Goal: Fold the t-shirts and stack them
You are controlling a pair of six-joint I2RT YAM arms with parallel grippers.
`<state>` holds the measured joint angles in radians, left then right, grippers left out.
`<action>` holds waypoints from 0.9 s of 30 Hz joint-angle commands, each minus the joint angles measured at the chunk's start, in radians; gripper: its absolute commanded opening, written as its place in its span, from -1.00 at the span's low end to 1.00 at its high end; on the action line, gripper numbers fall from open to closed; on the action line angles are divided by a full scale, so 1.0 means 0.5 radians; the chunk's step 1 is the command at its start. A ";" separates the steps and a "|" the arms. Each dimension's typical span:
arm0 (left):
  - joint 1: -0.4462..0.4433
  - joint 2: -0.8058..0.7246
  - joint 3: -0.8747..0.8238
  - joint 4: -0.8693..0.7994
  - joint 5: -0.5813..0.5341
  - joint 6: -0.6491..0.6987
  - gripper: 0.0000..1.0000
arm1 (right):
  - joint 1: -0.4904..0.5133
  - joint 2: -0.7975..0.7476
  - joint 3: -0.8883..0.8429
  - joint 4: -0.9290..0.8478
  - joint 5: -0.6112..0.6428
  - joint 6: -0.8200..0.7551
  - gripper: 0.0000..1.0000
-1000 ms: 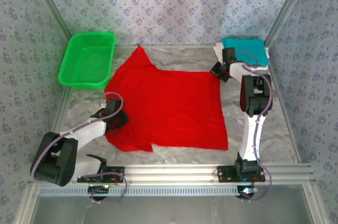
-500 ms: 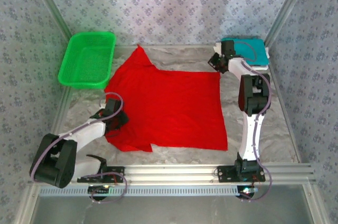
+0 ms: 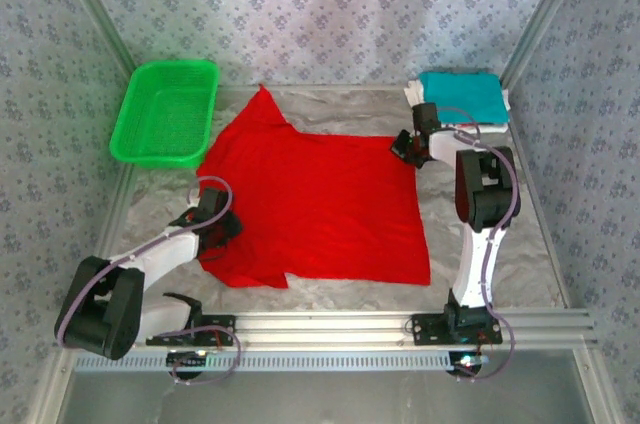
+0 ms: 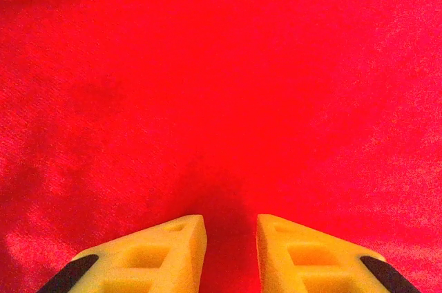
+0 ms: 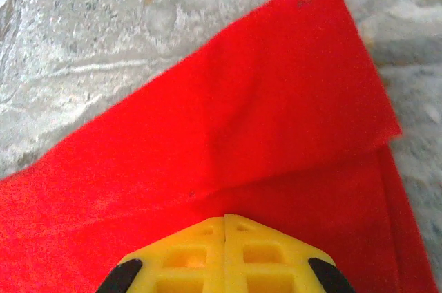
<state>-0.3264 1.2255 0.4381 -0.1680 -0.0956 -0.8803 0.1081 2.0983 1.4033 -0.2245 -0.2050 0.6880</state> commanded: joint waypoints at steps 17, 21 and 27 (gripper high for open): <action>0.018 -0.012 -0.112 -0.197 -0.040 0.027 -0.45 | -0.203 0.603 1.012 -0.103 0.015 0.137 -1.00; 0.018 -0.018 -0.109 -0.206 -0.050 0.025 -0.45 | -0.183 0.606 1.237 -0.234 -0.130 -0.090 -1.00; 0.018 -0.049 -0.125 -0.197 -0.059 0.009 -0.45 | -0.107 0.244 0.866 -0.583 0.016 -0.323 -0.47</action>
<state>-0.3264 1.1961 0.4129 -0.1566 -0.0994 -0.8803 0.0330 2.3157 1.9102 -0.3817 -0.2115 0.6113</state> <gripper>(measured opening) 0.276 0.230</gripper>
